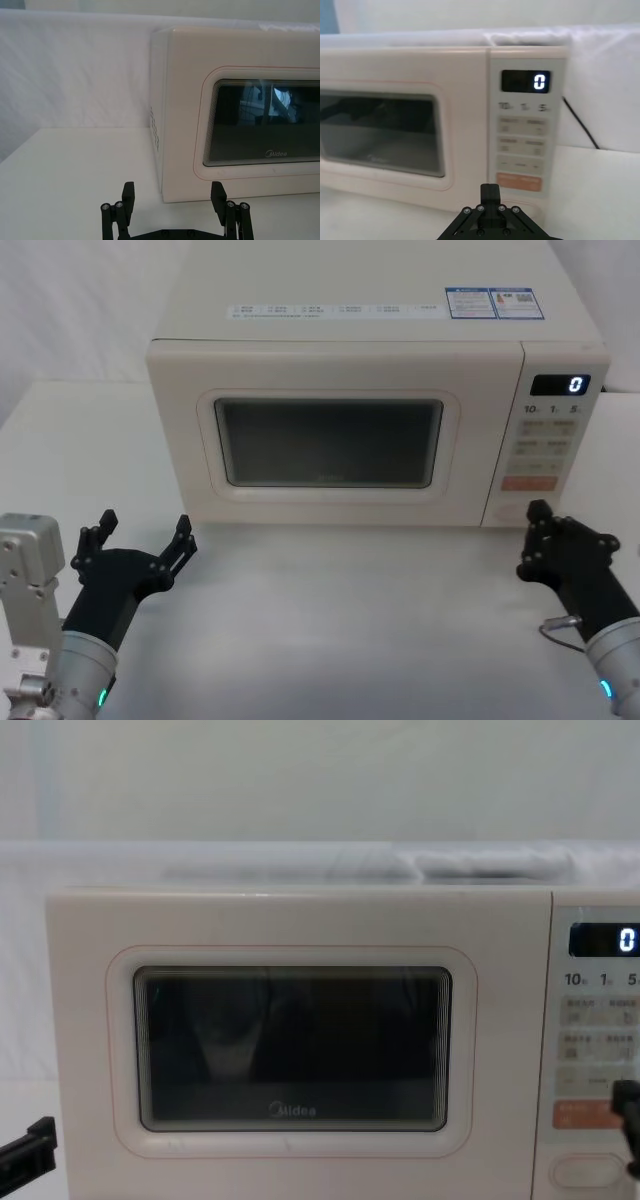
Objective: Press the button to open the microwave door with one hand; close the microwave door with the other hand.
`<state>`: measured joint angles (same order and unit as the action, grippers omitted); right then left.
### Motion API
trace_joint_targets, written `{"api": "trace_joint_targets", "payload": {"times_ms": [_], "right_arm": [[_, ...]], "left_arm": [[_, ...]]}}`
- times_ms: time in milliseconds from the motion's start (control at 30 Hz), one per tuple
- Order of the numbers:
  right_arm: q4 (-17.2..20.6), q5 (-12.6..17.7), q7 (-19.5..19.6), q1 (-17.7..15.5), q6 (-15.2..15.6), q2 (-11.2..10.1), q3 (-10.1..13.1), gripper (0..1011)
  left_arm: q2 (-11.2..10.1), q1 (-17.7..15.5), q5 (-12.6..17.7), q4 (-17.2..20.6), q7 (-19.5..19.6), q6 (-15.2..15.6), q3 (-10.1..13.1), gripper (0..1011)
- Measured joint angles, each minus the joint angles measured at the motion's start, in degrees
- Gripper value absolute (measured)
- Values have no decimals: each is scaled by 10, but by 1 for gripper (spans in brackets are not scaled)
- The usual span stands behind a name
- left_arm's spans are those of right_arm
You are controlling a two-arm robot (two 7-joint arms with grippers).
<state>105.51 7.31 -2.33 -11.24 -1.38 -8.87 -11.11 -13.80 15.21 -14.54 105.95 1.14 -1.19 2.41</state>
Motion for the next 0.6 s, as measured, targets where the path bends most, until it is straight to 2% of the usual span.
{"api": "trace_joint_targets", "payload": {"times_ms": [200, 400, 600], "right_arm": [[5, 24, -7, -7, 8, 9, 32, 0], [-12, 42, -16, -6, 19, 17, 59, 0], [-42, 47, -24, 11, 38, 21, 65, 0]], "left_arm": [[0, 0, 0, 0, 0, 0, 0, 1001], [0, 0, 0, 0, 0, 0, 0, 1001], [0, 0, 0, 0, 0, 0, 0, 1001]]}}
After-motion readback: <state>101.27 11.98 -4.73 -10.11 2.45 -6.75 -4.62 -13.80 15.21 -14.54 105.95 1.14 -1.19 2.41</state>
